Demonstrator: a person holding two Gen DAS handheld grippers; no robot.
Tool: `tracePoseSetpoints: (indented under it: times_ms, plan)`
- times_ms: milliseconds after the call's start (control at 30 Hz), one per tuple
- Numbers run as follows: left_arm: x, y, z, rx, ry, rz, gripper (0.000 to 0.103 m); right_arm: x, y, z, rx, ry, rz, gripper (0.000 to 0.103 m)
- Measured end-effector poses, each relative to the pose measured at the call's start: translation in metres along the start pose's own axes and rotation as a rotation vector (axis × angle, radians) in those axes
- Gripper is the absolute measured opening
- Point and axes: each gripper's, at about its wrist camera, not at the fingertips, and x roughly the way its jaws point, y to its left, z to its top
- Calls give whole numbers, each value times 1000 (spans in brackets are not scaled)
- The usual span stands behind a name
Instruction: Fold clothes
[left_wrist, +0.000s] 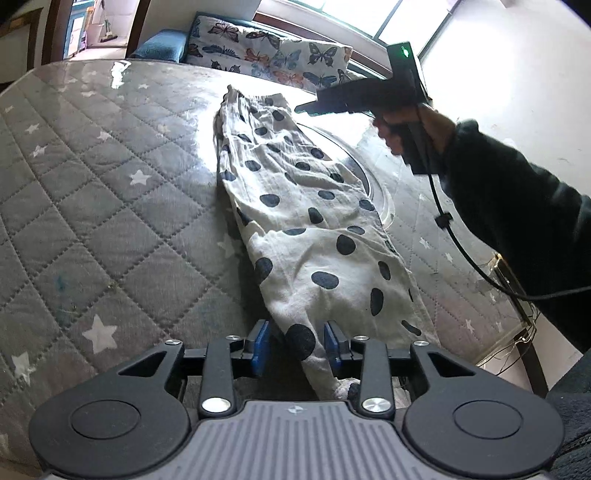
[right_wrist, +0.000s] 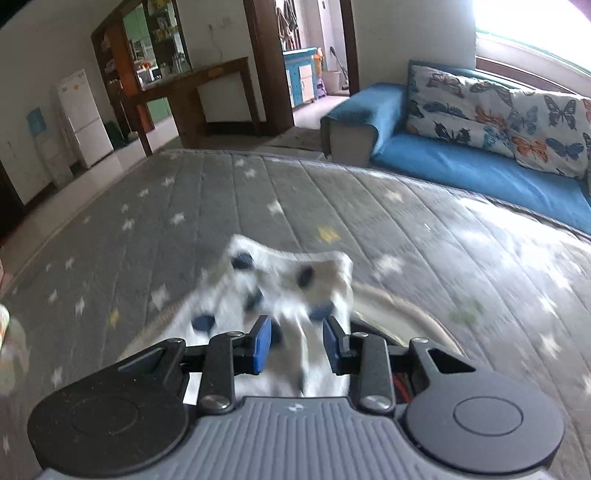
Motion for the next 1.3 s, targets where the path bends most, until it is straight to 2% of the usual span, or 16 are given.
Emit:
tracePoseSetpoints:
  times_ms: [133,233,300,367,400,533,733,800,833,900,1100,1200,1267,1300]
  plan:
    - [-7,-2,1,12,-18,11,42,0,-4,-11,14,18,14,29]
    - [-13,-3,3,19,-34,22,44,-1,-6,-20,24,31,24,16]
    - [-18,-3,6,22,-51,35,44,0,-8,-23,31,41,29,13]
    - [-21,-4,11,31,-63,46,44,1,-5,-21,24,41,18,3]
    - [-21,-4,14,38,-67,48,44,-4,-2,-25,9,32,8,2]
    - [-17,-5,27,62,-80,42,44,-16,-2,-27,-12,2,-48,1]
    - [-7,-16,46,113,-95,-1,44,-23,-9,-30,41,-21,-62,3]
    - [-4,-20,49,132,-97,-20,44,-28,-9,-34,46,-26,-64,12]
    - [-2,-22,50,141,-95,-29,44,-32,-8,-37,43,-26,-64,20]
    - [4,-26,51,153,-89,-45,44,-38,-6,-42,36,-26,-64,22]
    - [24,-36,48,187,-53,-102,44,-59,0,-58,16,-26,-64,22]
    - [35,-42,42,208,-22,-99,44,-69,3,-66,6,-26,-64,20]
    - [42,-42,37,209,5,-103,44,-76,5,-72,0,-26,-64,2]
    - [46,-42,34,206,19,-102,44,-79,6,-74,-3,-26,-64,2]
